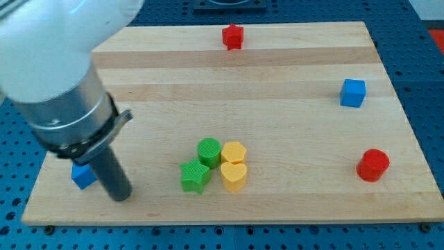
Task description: Slide the blue triangle to the top
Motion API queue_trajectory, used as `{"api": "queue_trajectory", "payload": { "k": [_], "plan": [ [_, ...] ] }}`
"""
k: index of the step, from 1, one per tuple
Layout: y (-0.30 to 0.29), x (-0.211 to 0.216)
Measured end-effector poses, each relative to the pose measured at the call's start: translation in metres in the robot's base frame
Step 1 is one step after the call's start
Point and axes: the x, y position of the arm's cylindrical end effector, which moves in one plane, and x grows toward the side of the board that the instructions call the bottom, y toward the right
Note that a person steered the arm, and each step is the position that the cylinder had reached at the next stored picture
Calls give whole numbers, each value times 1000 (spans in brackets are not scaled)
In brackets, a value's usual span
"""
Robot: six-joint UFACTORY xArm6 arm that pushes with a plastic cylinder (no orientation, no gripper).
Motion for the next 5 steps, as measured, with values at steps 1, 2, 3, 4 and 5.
{"api": "queue_trajectory", "payload": {
  "k": [1, 2, 3, 4, 5],
  "plan": [
    [-29, 2],
    [-45, -5],
    [-60, -14],
    [-67, -25],
    [-67, -47]
  ]
}}
